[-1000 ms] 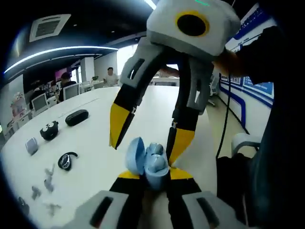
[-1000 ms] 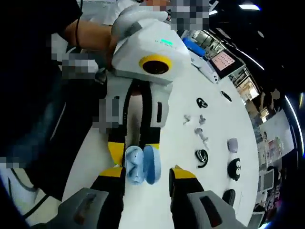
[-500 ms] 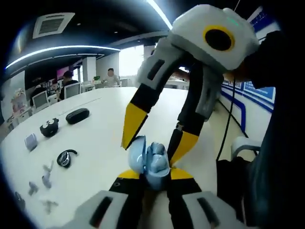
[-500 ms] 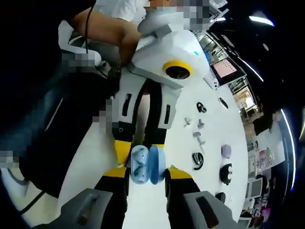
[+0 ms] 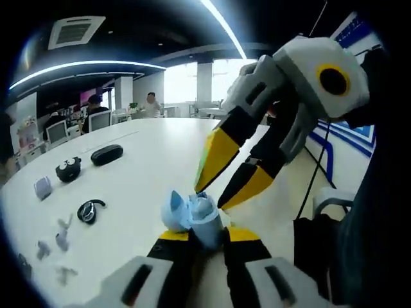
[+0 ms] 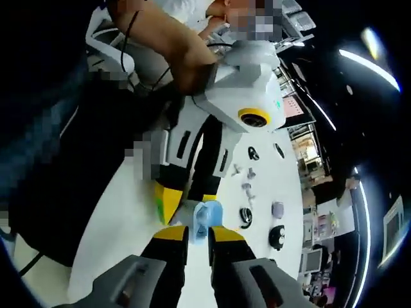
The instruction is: Pick up the earbuds from the table and place the earbuds into the earbud case
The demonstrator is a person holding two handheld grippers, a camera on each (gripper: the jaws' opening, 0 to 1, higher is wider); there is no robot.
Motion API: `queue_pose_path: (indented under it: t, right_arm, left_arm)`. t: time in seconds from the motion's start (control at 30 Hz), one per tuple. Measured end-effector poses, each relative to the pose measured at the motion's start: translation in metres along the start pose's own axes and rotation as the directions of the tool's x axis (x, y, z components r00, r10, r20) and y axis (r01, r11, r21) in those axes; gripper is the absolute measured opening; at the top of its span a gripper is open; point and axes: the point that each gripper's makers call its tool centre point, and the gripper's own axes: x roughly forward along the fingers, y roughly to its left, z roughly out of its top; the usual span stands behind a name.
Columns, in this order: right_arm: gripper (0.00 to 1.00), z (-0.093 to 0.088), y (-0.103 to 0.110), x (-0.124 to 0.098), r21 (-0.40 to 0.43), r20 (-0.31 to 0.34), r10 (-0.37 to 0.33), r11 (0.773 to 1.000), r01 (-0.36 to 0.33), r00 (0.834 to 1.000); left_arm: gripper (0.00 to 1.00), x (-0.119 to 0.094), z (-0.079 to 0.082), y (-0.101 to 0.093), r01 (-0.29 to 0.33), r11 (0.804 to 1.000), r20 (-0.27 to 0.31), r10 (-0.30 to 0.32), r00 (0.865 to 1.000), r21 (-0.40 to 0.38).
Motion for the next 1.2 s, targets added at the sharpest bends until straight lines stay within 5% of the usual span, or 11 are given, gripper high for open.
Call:
queue_pose_path:
  t: [0.1, 0.33, 0.47, 0.7, 0.83, 0.97, 1.2]
  right_arm:
    - [0.23, 0.001, -0.001, -0.001, 0.125, 0.033, 0.024, 0.992, -0.028, 0.999]
    - [0.42, -0.004, -0.007, 0.006, 0.133, 0.031, 0.115, 0.984, -0.118, 0.993]
    - [0.41, -0.008, -0.005, 0.014, 0.129, 0.023, 0.191, 0.973, -0.192, 0.981]
    - [0.3, -0.007, 0.004, 0.02, 0.208, 0.047, 0.342, 0.916, -0.344, 0.939]
    - [0.3, -0.006, 0.004, 0.02, 0.203, 0.043, 0.348, 0.915, -0.349, 0.937]
    - [0.3, -0.004, 0.003, 0.018, 0.122, -0.002, 0.285, 0.951, -0.283, 0.958]
    - [0.27, -0.003, 0.003, 0.01, 0.073, -0.019, 0.183, 0.981, -0.181, 0.983]
  left_arm:
    - [0.19, 0.0, 0.001, -0.001, 0.006, 1.0, 0.001, -0.006, 1.0, 0.001]
    - [0.19, 0.001, 0.002, -0.002, 0.009, 1.0, -0.003, -0.009, 1.0, 0.02]
    - [0.19, 0.002, 0.002, -0.003, 0.011, 0.999, -0.007, -0.01, 1.0, 0.037]
    - [0.19, 0.002, 0.003, -0.005, 0.023, 0.996, -0.011, -0.022, 1.0, 0.083]
    - [0.19, 0.002, 0.003, -0.005, 0.024, 0.997, -0.007, -0.024, 1.0, 0.079]
    - [0.2, 0.002, 0.002, -0.004, 0.022, 0.998, 0.003, -0.022, 1.0, 0.062]
    - [0.2, 0.003, 0.002, -0.004, 0.024, 0.999, 0.016, -0.024, 1.0, 0.035]
